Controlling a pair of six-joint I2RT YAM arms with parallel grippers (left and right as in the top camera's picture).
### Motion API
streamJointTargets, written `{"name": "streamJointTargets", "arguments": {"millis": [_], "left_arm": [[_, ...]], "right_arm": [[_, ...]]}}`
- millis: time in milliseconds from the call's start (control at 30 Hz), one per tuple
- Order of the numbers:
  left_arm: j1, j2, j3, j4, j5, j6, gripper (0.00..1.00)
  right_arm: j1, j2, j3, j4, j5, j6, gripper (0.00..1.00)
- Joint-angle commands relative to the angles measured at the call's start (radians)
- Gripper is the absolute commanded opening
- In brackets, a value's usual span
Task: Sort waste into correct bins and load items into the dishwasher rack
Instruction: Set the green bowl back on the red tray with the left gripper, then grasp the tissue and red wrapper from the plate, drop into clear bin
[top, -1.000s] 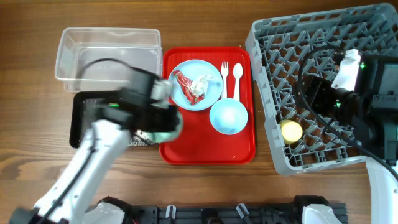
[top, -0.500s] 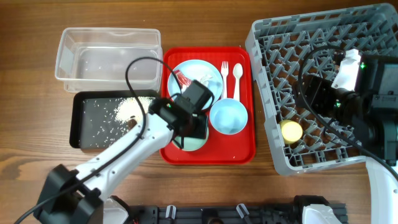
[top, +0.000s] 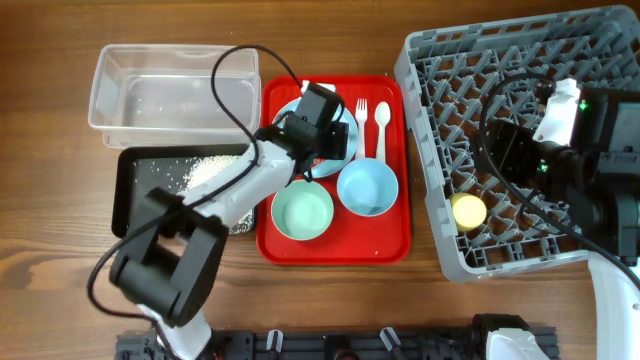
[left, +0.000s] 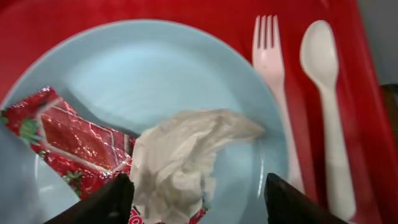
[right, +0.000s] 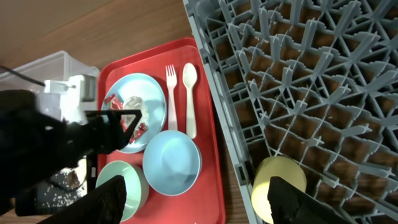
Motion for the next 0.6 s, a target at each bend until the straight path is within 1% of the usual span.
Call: {"name": "streamJointTargets", "arguments": {"millis": [0,100,133,233,267,333,433,467,567], "left_arm": [[0.004,0.042,0.004,0.013,-0.013,0.014,0.42],[0.004,0.032,0.005,0.029,-0.013,0.014,0.06],[0.004,0.018,0.008,0.019,-0.012,0.014,0.04],[0.008,-0.067,0.036,-0.06,-0.013,0.014,0.04],[0.018,-0.124,0.058,-0.112,-0.013,0.014,0.04],[0.043,-0.212,0.068,-0.163,-0.015,0.014,0.04],[0.118,-0.316,0.068,-0.204,-0.097,0.014,0.04],[0.154,-0.328,0.068,-0.203,-0.119,0.014,0.04],[0.262,-0.317,0.068,-0.199,-0.124,0.014,0.04]], "right_arm": [[-0.002,0.006,0.013,0.001,-0.013,0.005,0.74],[-0.002,0.006,0.013,0.001,-0.013,0.005,0.74],[-0.002,0.006,0.013,-0.001,-0.013,0.005,0.74],[-0.002,0.006,0.013,-0.002,-0.013,0.005,0.74],[-0.002,0.006,0.013,-0.002,-0.013,0.005,0.74],[-0.002,0.006,0.013,-0.002,-0.013,0.005,0.74],[-0.002,0.006,0.013,-0.002,-0.013,0.006,0.74],[-0.002,0.006,0.013,-0.002,-0.013,0.006,0.74],[-0.002,0.006,0.013,-0.002,-0.013,0.006,0.74]]}}
